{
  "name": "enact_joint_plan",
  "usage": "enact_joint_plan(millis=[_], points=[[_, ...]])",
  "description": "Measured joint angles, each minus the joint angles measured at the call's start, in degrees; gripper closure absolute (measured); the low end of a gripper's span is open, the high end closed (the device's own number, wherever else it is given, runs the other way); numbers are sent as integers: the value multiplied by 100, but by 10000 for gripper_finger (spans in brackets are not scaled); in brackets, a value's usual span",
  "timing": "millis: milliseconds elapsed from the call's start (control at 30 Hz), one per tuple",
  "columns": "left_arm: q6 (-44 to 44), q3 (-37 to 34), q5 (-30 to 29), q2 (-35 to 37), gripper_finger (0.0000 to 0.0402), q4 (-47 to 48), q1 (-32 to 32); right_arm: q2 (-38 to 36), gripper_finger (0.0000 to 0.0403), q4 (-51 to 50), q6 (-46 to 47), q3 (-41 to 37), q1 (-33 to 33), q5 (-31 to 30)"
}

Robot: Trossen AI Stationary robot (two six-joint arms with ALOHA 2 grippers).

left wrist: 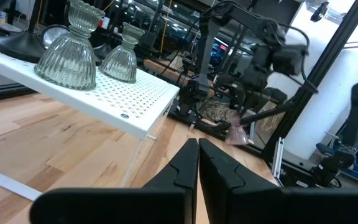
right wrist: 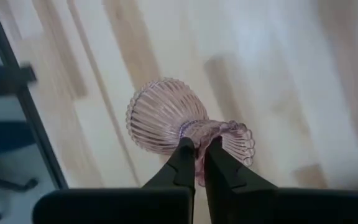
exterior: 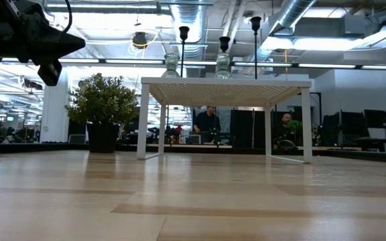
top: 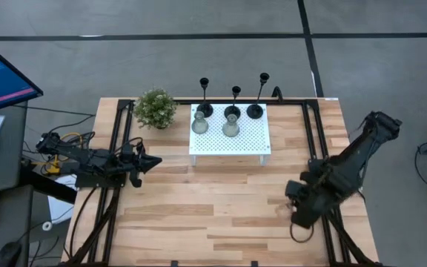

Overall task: Pick & Place candle stick holders
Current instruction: Put the violet candle holder on the shelf aligned with the black candle holder

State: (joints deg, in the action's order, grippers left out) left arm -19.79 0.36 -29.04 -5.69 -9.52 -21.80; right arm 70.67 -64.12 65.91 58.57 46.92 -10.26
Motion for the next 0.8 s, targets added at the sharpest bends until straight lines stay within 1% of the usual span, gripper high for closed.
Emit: enact_joint_plan(millis=[100, 200, 367, 600, 700, 800], points=[[0, 0, -2, 0, 389, -1, 1, -276, 402, -46, -468, 17, -409, -64], [-2, 0, -2, 0, 389, 0, 2, -431, 402, -224, -985, 226, -815, -64], [0, 0, -2, 0, 389, 0, 2, -459, 401, -745, -2244, 1151, -1621, -358], [0, 0, 0, 0, 389, 0, 0, -92, 401, -1343, -4344, 2730, -2867, -1056], [-1, 0, 0, 0, 389, 0, 1, 155, 402, -1477, -5273, 3181, -3450, -1285], [0, 0, 0, 0, 389, -1, 1, 439, 402, -1472, -6124, 3467, -4014, -1467]])
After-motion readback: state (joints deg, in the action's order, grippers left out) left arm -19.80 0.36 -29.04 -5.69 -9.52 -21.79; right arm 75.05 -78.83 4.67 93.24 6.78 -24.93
